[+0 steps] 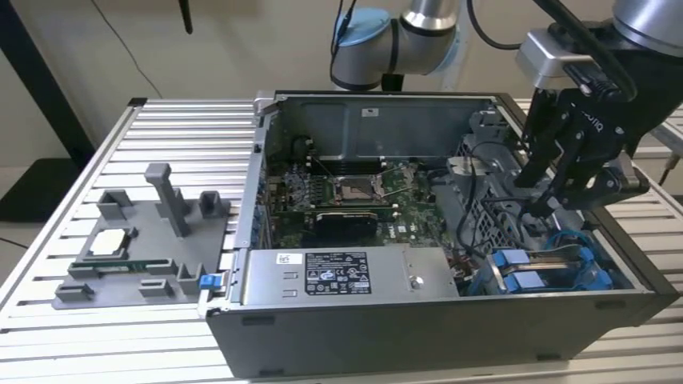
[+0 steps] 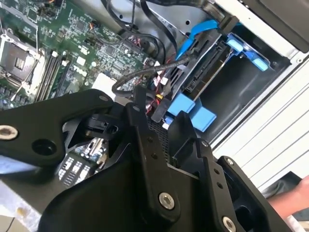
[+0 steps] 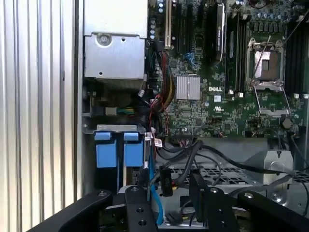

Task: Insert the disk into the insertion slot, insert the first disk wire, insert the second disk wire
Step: 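Insert the first disk wire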

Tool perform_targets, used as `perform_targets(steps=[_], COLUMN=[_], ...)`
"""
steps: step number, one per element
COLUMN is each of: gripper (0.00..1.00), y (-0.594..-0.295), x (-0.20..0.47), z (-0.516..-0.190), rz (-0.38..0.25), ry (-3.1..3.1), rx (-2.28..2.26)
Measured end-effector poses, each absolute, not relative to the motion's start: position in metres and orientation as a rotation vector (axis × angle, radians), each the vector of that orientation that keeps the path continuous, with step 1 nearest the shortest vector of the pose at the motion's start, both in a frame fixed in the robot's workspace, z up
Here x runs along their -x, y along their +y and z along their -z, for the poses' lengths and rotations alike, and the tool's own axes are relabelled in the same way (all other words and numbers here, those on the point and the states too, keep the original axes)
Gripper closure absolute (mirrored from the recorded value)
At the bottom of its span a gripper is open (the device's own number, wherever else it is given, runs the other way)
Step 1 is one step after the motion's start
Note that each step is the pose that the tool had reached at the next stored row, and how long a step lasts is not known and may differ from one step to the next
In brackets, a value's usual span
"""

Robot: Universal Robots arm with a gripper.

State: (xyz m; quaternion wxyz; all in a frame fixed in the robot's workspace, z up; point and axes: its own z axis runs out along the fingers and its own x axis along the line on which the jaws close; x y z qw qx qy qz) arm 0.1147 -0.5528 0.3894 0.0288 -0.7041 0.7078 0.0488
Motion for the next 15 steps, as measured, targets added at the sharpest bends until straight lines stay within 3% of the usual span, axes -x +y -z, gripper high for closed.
perform_targets(steps=[15], gripper=[0.00], y=[-0.5547], x=[-0.1119], z=[-0.3847], rz=[-0.116], ry=[2.153], rx=[2.175])
